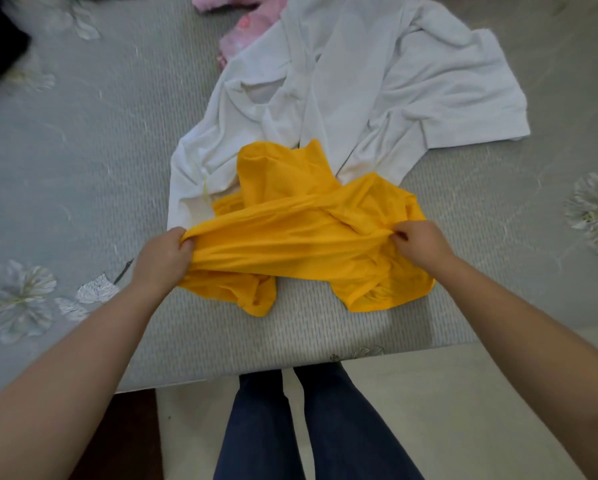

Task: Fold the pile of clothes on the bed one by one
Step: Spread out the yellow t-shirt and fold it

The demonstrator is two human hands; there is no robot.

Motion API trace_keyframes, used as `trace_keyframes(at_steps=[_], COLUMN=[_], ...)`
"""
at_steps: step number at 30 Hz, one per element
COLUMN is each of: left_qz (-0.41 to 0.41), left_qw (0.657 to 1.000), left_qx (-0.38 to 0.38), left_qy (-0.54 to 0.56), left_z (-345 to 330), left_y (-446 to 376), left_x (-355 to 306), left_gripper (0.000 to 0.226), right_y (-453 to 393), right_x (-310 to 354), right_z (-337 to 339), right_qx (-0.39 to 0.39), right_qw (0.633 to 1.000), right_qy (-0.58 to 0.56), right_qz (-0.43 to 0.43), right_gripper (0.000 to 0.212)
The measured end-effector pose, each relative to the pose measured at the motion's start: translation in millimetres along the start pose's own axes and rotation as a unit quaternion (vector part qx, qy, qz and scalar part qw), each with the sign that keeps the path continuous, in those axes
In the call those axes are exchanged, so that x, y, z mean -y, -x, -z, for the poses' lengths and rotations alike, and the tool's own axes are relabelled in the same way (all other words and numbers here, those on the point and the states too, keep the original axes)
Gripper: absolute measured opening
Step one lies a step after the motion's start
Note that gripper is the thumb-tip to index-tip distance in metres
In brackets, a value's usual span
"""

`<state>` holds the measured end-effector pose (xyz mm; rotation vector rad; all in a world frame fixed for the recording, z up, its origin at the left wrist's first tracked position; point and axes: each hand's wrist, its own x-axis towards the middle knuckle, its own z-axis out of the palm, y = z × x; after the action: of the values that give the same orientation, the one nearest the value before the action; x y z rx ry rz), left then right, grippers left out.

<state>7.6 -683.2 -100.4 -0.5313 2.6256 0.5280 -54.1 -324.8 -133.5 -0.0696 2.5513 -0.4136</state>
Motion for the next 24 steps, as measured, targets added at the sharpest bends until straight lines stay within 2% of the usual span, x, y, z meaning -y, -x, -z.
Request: trace_keyframes(at_steps=[3,6,7,9,11,13,15,17,20,22,24], left_qz=[0.047,0.107,0.115,0.103,0.087,0.085,0.100,0.119,0.141,0.168,0.193], left_qw=[0.990,0.950,0.942,0.953,0.979,0.995,0.983,0.957,0.918,0.908,0.919], left_qx=[-0.071,-0.168,-0.186,-0.187,-0.134,-0.049,0.059,0.152,0.267,0.310,0.303], left_qy=[0.117,0.240,0.253,0.214,0.125,0.005,-0.140,-0.218,-0.258,-0.228,-0.165], left_z=[1,13,20,35,52,64,69,59,27,5,-10], left_y=[9,19,23,32,42,52,69,92,128,142,145], left_x=[1,-2,-1,2,12,30,50,74,107,123,132], left_gripper=[0.027,0.021,0.020,0.016,0.022,0.027,0.025,0.026,0.029,0.032,0.033], right_y=[-6,-15,-17,-19,-17,-10,1,12,15,8,-3], right_x=[18,57,75,121,173,224,267,295,298,279,255], right_z=[28,67,79,98,106,102,86,59,16,-3,-15], right_qx=[-0.064,-0.155,-0.174,-0.183,-0.153,-0.103,-0.019,0.080,0.142,0.119,0.068], right_qw=[0.995,0.976,0.971,0.964,0.959,0.949,0.935,0.914,0.911,0.932,0.954], right_qy=[-0.076,-0.152,-0.159,-0.163,-0.154,-0.129,-0.108,-0.077,-0.022,0.008,0.041], right_qz=[0.008,0.031,0.051,0.102,0.181,0.268,0.339,0.391,0.387,0.341,0.290], right_gripper=[0.023,0.022,0.022,0.024,0.026,0.027,0.028,0.032,0.039,0.038,0.039])
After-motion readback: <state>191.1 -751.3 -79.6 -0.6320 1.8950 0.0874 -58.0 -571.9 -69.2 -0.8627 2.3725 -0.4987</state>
